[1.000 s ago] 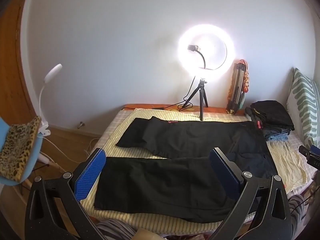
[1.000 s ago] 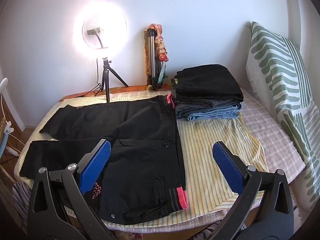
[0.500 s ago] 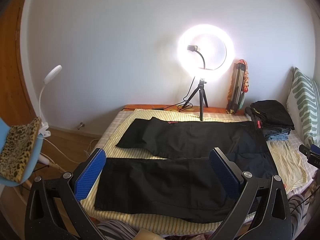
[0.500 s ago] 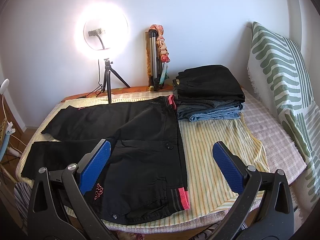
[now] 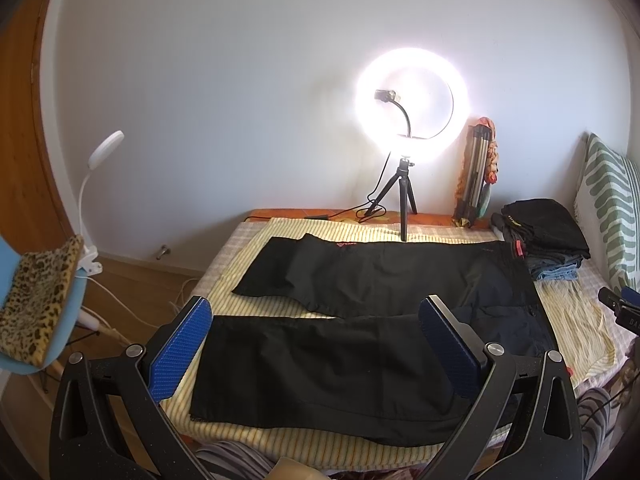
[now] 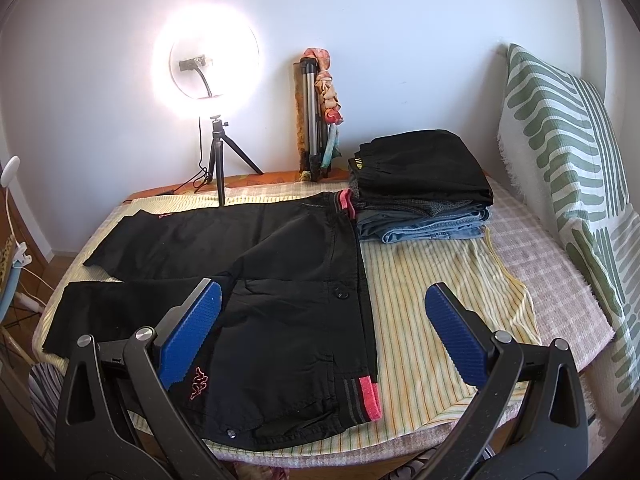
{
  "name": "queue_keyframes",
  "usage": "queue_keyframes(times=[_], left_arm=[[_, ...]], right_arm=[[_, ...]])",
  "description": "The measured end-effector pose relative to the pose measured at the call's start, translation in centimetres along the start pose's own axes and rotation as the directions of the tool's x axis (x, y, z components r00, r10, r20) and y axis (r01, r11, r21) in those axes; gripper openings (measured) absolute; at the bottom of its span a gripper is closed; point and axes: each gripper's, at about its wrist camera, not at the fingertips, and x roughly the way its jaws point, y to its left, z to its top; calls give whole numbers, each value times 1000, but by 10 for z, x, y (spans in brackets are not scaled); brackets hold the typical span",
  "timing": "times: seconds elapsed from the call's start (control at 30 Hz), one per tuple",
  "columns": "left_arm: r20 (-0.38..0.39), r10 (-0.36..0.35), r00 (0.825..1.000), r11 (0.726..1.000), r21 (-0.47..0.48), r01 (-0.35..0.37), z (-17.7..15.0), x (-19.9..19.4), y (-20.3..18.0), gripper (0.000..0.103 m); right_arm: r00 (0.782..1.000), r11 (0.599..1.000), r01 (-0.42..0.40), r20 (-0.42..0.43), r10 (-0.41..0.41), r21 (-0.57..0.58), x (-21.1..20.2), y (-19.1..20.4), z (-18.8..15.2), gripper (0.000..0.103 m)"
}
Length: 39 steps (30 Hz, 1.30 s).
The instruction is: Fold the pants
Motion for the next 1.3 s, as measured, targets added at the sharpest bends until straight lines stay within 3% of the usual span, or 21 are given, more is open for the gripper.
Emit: queue_keyframes(times=[1.3], left_arm=[[-4,1,1000,1000,7,-1,-2,5,-1,103]], right_arm=[[1000,1000,-4,-10,4,0,3,8,0,103]])
